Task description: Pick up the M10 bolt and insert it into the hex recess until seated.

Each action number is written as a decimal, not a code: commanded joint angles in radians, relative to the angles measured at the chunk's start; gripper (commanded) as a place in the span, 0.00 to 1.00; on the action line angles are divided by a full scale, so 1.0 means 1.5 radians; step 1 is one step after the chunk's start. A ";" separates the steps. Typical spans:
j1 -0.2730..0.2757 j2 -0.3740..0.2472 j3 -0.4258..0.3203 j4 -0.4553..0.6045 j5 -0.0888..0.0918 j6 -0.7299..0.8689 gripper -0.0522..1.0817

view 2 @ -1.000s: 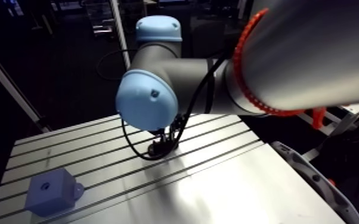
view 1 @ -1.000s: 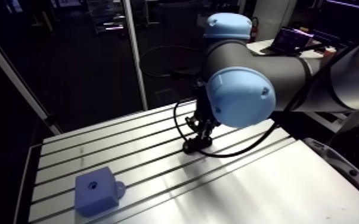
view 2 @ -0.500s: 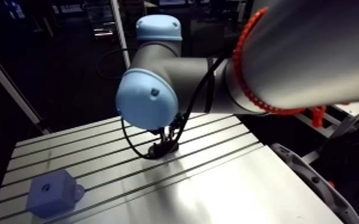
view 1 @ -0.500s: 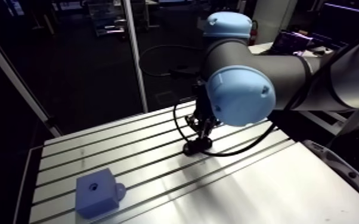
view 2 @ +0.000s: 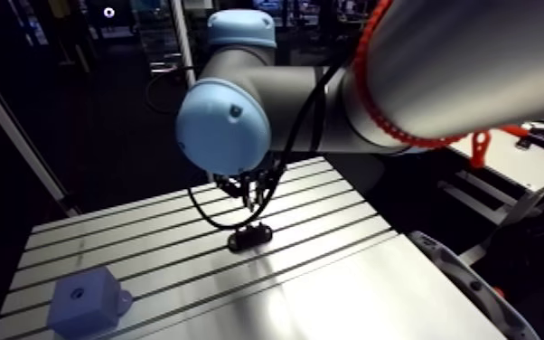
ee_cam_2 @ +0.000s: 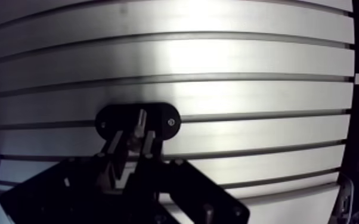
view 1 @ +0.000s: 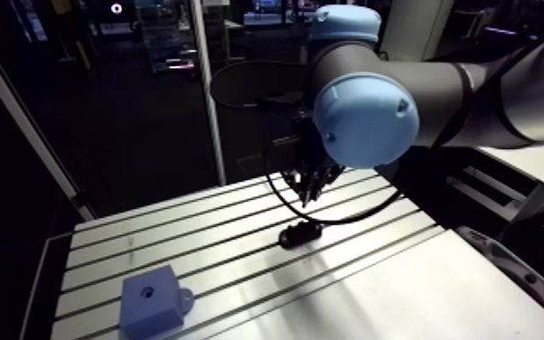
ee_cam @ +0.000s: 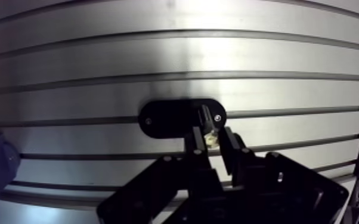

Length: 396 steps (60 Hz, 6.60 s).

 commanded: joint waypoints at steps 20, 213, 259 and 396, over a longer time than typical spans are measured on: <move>0.045 -0.042 -0.138 0.267 -0.008 -0.061 0.74; 0.451 0.040 -0.212 0.384 -0.071 0.135 0.79; 0.447 0.054 -0.195 0.372 -0.090 0.133 0.79; 0.450 0.097 -0.205 0.358 -0.087 0.135 0.79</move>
